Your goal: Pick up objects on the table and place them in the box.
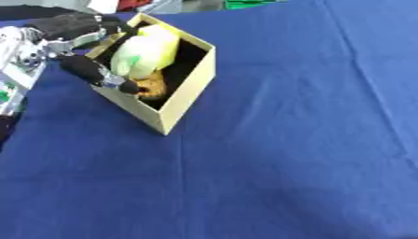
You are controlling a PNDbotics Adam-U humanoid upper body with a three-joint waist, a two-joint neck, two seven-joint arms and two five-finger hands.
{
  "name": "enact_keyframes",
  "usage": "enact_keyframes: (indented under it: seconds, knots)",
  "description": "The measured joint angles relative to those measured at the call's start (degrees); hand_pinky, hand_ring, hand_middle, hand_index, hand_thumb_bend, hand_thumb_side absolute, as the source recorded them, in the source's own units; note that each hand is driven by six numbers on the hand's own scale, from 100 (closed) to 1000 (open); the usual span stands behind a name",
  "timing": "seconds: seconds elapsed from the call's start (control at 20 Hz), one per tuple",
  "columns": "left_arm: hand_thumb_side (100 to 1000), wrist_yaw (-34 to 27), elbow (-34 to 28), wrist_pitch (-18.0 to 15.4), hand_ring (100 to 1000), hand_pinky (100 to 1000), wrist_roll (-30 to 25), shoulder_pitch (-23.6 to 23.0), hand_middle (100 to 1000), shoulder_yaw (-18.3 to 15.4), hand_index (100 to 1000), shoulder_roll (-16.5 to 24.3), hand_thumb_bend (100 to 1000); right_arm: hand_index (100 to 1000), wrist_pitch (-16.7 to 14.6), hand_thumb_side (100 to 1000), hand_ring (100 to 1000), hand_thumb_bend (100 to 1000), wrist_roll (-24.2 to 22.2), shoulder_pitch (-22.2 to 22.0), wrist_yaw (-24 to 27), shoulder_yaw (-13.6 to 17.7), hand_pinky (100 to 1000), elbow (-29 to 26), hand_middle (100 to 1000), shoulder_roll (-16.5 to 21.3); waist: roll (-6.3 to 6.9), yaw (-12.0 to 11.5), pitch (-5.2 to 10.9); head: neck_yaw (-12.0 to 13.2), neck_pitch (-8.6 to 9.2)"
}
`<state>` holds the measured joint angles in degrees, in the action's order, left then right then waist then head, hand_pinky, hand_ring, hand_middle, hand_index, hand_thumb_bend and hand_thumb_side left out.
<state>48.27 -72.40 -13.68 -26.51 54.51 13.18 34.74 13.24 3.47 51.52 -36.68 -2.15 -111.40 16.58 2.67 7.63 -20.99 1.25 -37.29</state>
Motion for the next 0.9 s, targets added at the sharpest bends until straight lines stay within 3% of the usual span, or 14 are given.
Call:
enact_keyframes:
  seconds: [0.5, 0.8, 0.9]
  knots:
    - [965, 0.6, -0.6, 3.6, 892, 810, 6.0, 0.0, 867, -1.5, 947, -0.2, 1000, 912, 0.0, 751, 990, 100, 0.0, -0.1, 0.0, 0.0, 930, -0.1, 782, -0.1, -0.35, -0.6, 0.02, 0.5, -0.01]
    - [971, -5.1, -6.3, 6.7, 876, 802, 10.1, -1.0, 839, -3.8, 927, -0.5, 942, 912, 0.1, 750, 990, 100, 0.0, -0.1, 0.0, 0.0, 930, -0.1, 783, -0.1, -0.74, -1.2, 0.22, 1.2, -0.48]
    - [978, -8.2, -9.3, 8.3, 871, 798, 12.3, -1.7, 831, -4.8, 921, -0.5, 961, 912, 0.1, 750, 990, 100, 0.0, -0.1, 0.0, 0.0, 931, -0.1, 783, -0.1, -0.91, -1.5, 0.26, 1.2, -0.49]
